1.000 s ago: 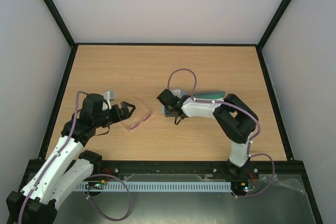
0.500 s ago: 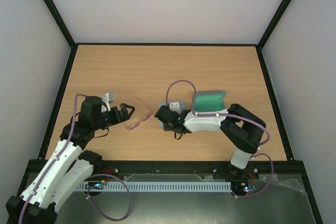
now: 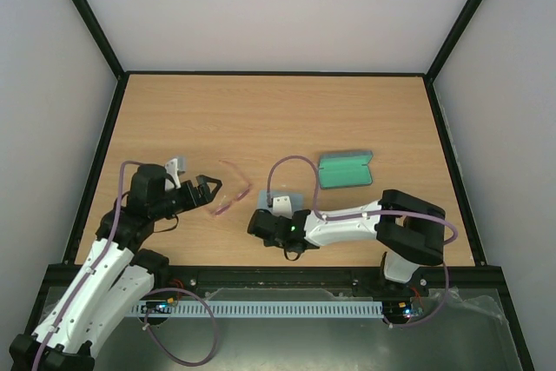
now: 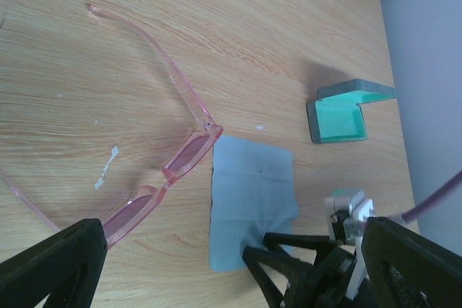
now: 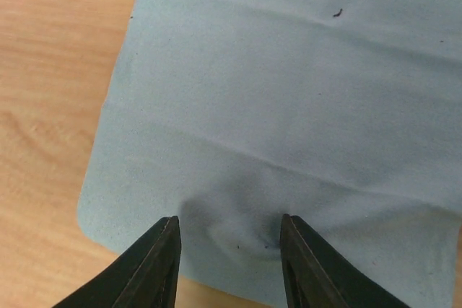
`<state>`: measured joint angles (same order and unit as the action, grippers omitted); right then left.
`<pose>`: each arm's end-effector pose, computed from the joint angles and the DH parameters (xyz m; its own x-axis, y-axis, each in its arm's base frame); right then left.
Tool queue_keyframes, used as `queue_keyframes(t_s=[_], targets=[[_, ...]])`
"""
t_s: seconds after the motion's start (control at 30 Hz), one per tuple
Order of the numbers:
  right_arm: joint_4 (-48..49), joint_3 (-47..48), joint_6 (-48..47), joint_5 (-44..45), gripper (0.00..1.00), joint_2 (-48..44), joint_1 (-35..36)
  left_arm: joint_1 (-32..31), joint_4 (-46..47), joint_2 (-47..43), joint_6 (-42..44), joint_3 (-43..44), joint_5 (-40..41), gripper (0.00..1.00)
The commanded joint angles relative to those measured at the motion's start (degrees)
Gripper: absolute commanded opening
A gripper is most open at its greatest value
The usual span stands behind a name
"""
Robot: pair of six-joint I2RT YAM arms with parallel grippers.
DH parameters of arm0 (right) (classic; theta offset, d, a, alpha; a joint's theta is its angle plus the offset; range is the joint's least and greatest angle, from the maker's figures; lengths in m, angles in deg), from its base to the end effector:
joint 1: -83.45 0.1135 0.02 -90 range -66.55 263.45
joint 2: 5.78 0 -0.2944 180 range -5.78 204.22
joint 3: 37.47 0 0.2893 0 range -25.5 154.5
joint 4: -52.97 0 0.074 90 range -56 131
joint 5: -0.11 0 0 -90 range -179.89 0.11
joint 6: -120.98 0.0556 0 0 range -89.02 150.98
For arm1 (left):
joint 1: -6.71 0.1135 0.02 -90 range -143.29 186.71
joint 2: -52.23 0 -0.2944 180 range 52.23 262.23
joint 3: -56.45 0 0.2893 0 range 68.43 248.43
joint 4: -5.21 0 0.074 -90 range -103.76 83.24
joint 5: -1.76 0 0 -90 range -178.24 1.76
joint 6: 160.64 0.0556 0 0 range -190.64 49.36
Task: Organize the sunglasses
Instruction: Move the glasses cleaning cloth to the center of the board, then fold the glasses cleaning cloth at the center of the board.
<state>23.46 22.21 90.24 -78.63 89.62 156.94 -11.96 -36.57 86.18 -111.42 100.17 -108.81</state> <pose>0.1060 0.3195 0.1210 -0.9201 -0.1380 -0.3665 -0.2470 0.9308 0.2695 0.1527 -0.0722 0.2602 -0.7604 -0.3886 -0.5204 0.1127 0.7103 -0.6949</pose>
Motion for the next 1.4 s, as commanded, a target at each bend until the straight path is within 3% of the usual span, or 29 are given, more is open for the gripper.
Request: queue_keyframes(t_s=[0.0, 0.27, 0.4, 0.67, 0.83, 1.07, 1.17, 1.37], targets=[[-5.48, -2.17, 6.57, -3.27, 0.41, 0.51, 3.68, 0.17, -1.22, -0.59, -0.41, -0.69, -0.93, 1.00], [-10.67, 0.35, 9.56, -1.55, 0.45, -1.99, 8.06, 0.26, -0.65, -0.40, -0.60, -1.00, -1.04, 1.00], [-15.87, 2.33, 9.94, 2.77, 0.53, -8.01, 7.60, 0.18, 0.04, 0.33, -0.29, -1.10, -1.19, 1.00], [-16.61, -2.29, 0.72, 1.83, 0.57, -23.15, -5.97, -1.28, 2.54, 3.11, 0.46, -0.56, -3.22, 0.99], [-11.93, -5.09, -7.85, -5.13, 0.56, -28.44, -16.73, -10.11, 4.52, 6.79, -1.13, 1.44, 1.37, 1.00], [-6.22, -6.04, -15.76, -14.68, 0.53, -24.80, -24.41, -26.50, 9.59, 17.54, -6.32, 3.58, 11.90, 0.99], [-3.29, -7.09, -17.31, -17.84, 0.50, -23.95, -26.14, -30.08, 11.16, 20.64, -7.69, 3.44, 15.11, 0.92], [-1.79, -5.77, -20.13, -19.08, 0.36, -19.78, -26.51, -33.70, 15.13, 29.01, -8.25, 3.72, 17.93, 0.63]])
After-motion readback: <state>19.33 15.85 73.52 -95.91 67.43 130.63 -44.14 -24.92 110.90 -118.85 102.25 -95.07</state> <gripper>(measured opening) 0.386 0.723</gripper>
